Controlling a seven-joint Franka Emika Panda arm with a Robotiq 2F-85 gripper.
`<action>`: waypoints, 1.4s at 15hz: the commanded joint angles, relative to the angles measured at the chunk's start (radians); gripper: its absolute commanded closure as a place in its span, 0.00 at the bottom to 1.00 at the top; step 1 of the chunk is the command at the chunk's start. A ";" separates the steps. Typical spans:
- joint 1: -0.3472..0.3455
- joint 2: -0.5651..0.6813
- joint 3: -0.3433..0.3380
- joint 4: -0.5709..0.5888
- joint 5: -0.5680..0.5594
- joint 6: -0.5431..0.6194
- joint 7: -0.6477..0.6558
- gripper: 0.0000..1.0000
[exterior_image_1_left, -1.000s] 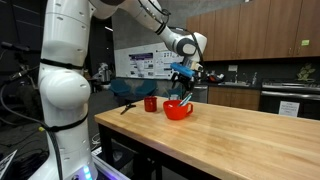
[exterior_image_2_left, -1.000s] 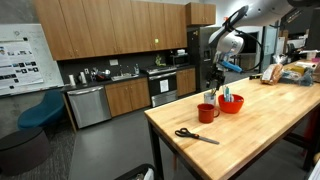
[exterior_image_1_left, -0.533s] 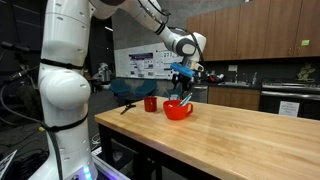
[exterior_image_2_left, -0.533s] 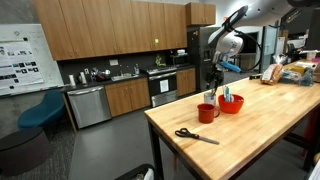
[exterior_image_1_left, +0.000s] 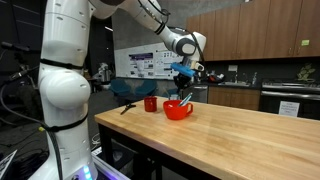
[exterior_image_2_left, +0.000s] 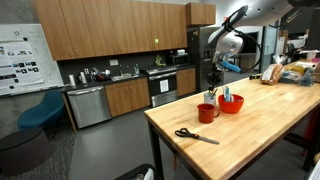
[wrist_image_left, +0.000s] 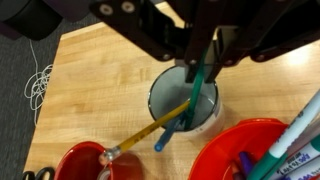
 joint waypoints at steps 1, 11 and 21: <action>-0.016 -0.044 0.014 -0.026 0.005 0.005 -0.017 1.00; 0.005 -0.209 -0.006 -0.055 -0.098 0.031 0.007 1.00; 0.020 -0.264 -0.039 -0.111 -0.119 0.092 -0.026 0.63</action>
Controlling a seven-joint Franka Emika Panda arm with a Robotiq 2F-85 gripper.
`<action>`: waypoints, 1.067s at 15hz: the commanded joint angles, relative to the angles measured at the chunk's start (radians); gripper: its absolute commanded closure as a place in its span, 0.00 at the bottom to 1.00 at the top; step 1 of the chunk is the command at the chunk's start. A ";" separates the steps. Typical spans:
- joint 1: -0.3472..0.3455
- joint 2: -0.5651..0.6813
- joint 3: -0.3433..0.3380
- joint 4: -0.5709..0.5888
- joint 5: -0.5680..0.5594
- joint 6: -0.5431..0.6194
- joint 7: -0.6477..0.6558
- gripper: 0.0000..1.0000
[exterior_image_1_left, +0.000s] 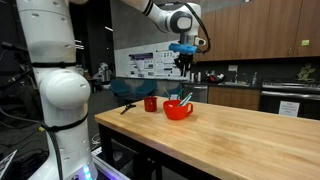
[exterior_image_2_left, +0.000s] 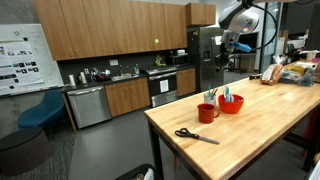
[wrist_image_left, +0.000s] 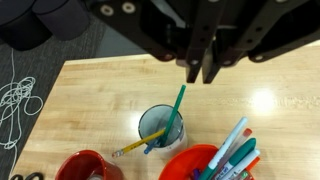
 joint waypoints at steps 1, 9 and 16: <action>0.020 0.001 -0.011 -0.060 0.058 0.070 -0.058 0.57; 0.033 0.074 0.006 -0.123 0.203 0.214 -0.150 0.03; 0.027 0.135 0.032 -0.121 0.311 0.275 -0.219 0.00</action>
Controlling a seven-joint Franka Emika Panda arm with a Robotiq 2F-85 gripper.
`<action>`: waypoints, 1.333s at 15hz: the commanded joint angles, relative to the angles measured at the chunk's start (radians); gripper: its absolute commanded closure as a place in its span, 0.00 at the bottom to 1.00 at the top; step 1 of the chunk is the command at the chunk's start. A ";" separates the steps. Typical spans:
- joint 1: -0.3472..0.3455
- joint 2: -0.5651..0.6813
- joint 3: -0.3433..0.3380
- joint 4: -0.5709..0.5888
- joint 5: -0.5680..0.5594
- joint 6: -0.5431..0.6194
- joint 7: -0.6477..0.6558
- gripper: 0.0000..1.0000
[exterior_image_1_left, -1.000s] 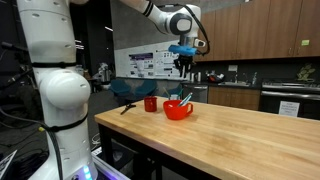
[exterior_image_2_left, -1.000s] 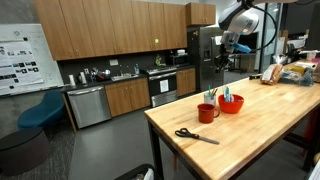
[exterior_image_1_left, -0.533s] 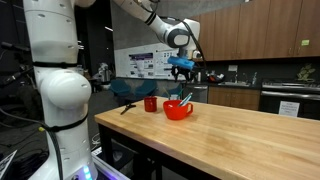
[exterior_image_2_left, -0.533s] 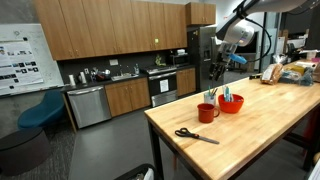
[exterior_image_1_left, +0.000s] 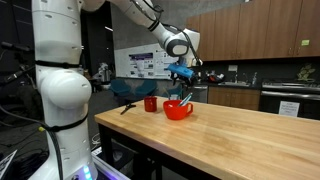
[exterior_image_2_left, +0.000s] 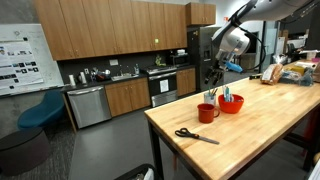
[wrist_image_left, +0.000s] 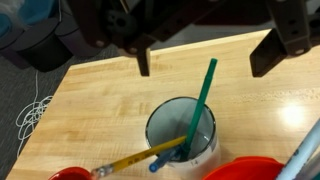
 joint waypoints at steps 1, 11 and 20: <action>-0.005 0.022 0.016 0.000 0.055 0.030 -0.042 0.00; -0.013 0.059 0.036 0.001 0.069 0.031 -0.045 0.63; -0.009 0.004 0.032 -0.015 0.033 0.029 -0.020 0.98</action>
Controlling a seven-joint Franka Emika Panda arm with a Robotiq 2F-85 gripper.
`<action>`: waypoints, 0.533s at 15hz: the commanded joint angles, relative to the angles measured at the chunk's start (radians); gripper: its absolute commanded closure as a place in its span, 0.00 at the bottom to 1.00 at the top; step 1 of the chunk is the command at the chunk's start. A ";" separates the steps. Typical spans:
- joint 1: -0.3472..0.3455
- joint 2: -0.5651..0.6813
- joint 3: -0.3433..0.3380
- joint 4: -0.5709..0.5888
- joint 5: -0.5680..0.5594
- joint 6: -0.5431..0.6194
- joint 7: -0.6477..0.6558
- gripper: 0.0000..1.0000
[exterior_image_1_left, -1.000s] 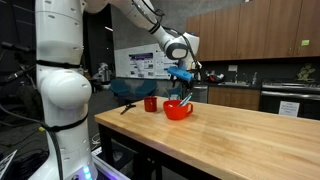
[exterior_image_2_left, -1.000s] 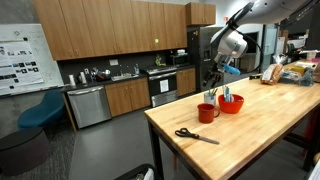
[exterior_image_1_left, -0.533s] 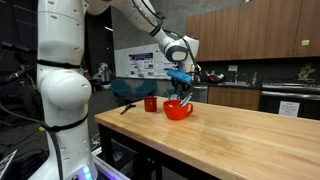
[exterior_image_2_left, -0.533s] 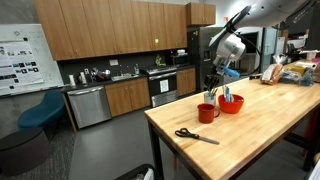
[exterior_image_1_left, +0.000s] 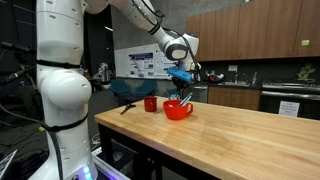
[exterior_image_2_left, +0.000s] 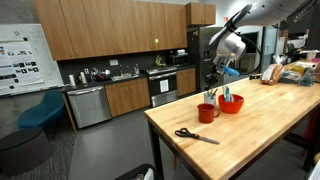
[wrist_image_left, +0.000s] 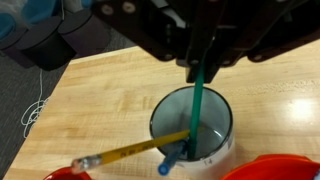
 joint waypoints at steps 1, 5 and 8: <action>-0.005 -0.055 0.005 -0.019 -0.012 0.007 0.002 0.98; -0.001 -0.117 0.000 -0.031 -0.006 0.028 -0.011 0.98; 0.003 -0.163 -0.010 -0.040 -0.004 0.064 -0.016 0.98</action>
